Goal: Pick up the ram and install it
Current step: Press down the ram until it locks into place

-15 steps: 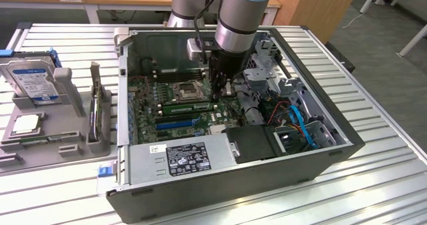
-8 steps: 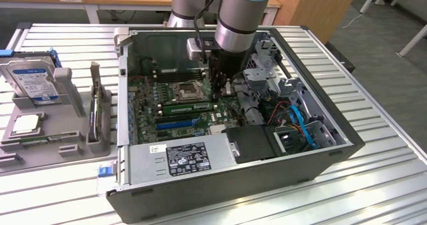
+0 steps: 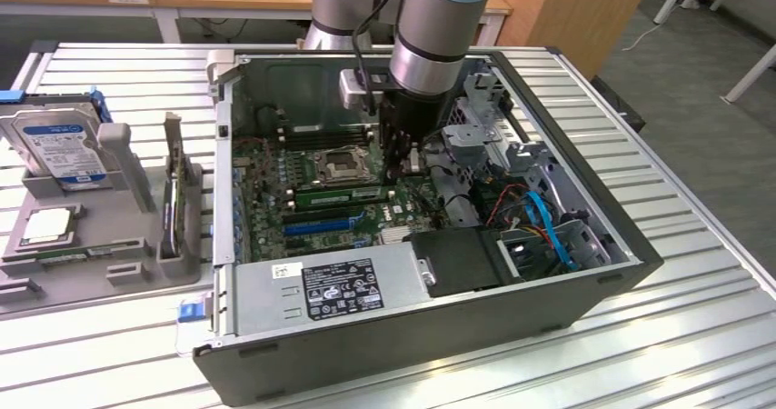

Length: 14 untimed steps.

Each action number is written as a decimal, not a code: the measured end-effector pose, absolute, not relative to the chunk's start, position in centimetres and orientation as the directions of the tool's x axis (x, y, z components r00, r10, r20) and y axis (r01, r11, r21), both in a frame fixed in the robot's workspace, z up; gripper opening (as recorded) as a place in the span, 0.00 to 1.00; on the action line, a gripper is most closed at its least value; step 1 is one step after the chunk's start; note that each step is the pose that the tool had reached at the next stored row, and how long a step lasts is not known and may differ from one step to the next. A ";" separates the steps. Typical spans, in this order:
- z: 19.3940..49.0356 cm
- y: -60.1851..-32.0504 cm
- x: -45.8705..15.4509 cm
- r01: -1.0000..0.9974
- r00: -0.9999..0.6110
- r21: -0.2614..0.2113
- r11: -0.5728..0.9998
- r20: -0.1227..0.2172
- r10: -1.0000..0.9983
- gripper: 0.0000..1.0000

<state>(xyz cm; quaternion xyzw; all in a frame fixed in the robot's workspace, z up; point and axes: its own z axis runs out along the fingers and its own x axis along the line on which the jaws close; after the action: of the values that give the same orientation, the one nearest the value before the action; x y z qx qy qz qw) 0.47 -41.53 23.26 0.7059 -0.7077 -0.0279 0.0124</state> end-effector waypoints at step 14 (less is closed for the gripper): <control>23.0 -41.5 0.5 -0.998 -0.003 0.057 0.002 -0.022 -1.000 0.10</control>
<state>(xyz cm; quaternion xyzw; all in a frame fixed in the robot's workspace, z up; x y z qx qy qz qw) 0.46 -41.53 23.02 0.7058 -0.7077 -0.0278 0.0125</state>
